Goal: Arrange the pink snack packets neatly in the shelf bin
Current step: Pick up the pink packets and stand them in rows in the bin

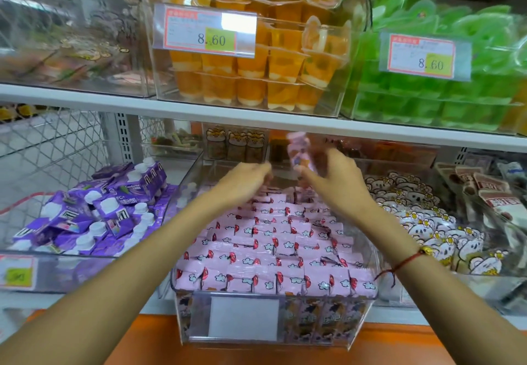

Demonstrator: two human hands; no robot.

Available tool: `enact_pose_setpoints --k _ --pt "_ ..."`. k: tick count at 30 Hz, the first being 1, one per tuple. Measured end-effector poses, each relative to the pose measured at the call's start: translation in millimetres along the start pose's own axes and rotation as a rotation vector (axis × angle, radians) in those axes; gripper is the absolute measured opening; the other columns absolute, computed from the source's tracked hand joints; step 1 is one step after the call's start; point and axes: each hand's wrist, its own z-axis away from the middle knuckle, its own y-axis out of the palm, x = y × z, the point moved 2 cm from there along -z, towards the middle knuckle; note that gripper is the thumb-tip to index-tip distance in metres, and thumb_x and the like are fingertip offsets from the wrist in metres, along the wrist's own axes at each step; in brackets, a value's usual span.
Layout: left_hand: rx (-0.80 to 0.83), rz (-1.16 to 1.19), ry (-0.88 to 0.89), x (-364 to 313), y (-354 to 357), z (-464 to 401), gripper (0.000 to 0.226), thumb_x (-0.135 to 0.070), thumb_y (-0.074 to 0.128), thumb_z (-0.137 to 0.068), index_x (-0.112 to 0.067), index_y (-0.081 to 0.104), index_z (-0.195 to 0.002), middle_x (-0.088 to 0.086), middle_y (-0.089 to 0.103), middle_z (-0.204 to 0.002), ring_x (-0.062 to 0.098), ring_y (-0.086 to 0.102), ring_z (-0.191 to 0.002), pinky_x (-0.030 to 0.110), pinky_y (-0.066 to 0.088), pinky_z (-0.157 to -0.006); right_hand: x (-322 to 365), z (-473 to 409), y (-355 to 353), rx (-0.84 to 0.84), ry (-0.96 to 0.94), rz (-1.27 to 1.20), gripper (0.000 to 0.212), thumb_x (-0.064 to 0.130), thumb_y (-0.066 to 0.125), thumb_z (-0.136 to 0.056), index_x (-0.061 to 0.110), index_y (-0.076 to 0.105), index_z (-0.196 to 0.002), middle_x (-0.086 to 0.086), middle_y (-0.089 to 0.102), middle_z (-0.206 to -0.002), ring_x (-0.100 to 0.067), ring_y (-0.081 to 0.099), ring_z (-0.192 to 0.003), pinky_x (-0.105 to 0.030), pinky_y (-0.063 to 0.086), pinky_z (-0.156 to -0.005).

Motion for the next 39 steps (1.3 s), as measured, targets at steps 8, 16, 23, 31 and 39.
enact_pose_setpoints --k 8,16,23,31,39 --pt "0.180 -0.726 0.172 32 25 0 0.046 -0.038 0.028 -0.101 -0.024 0.036 -0.144 0.004 0.039 -0.148 0.026 0.034 -0.134 0.042 0.033 -0.107 -19 -2 36 0.004 0.301 -0.174 0.029 0.015 0.053 -0.095 0.019 0.029 -0.110 -0.016 0.062 -0.108 -0.035 0.064 -0.096 -0.044 0.051 -0.086" --pt "0.204 -0.685 0.155 32 21 -4 0.045 -0.039 0.034 -0.100 -0.026 0.037 -0.142 0.007 0.047 -0.139 0.028 0.041 -0.126 0.036 0.038 -0.094 -18 -25 24 0.296 -0.011 0.086 0.042 0.003 0.062 -0.086 0.024 0.033 -0.110 -0.007 0.057 -0.099 -0.021 0.059 -0.075 -0.038 0.054 -0.075" --pt "0.216 -0.620 0.185 32 18 -3 0.044 -0.038 0.037 -0.099 -0.023 0.041 -0.140 0.007 0.054 -0.133 0.026 0.048 -0.119 0.037 0.042 -0.094 -16 -25 31 0.352 0.124 -0.126 0.038 0.004 0.065 -0.085 0.010 0.046 -0.117 -0.006 0.054 -0.110 -0.020 0.057 -0.094 -0.020 0.047 -0.072" --pt "0.173 -0.622 0.204 32 14 -2 0.044 -0.040 0.043 -0.097 -0.020 0.047 -0.137 0.003 0.045 -0.143 0.023 0.044 -0.126 0.035 0.038 -0.098 -19 -9 51 0.596 -0.004 0.311 0.041 -0.005 0.042 -0.089 0.008 0.060 -0.123 -0.010 0.056 -0.133 -0.027 0.051 -0.120 -0.028 0.039 -0.094" --pt "0.081 -0.522 0.227 23 4 2 0.031 -0.029 0.051 -0.095 -0.027 0.055 -0.126 -0.003 0.048 -0.140 0.019 0.047 -0.124 0.040 0.040 -0.102 -9 57 32 0.454 -0.109 0.273 0.054 0.047 0.032 -0.098 0.020 0.030 -0.145 -0.003 0.032 -0.150 -0.020 0.028 -0.137 -0.034 0.028 -0.109"
